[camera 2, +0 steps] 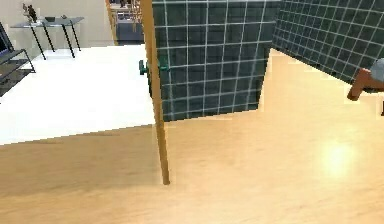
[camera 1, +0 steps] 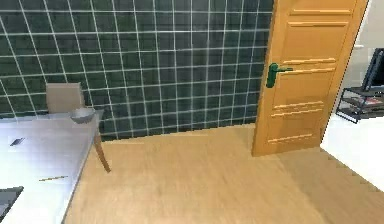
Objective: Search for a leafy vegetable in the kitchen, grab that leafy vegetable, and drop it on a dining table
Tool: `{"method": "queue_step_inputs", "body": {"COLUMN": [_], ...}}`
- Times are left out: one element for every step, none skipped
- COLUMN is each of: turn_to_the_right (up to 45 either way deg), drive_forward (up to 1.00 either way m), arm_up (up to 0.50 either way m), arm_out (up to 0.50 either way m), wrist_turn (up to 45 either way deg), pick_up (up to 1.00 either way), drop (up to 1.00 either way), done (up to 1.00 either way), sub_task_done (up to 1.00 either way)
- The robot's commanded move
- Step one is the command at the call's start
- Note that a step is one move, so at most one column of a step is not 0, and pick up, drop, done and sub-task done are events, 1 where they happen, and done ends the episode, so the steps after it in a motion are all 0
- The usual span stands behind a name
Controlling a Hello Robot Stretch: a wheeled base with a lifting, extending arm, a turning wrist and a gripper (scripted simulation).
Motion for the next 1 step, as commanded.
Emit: {"method": "queue_step_inputs", "body": {"turn_to_the_right": [45.0], "drive_forward": [0.0], "arm_up": [0.0], "arm_out": [0.0], "wrist_turn": [0.0], "pick_up": [0.0], "drop": [0.0], "done": [0.0], "sub_task_done": [0.0]}}
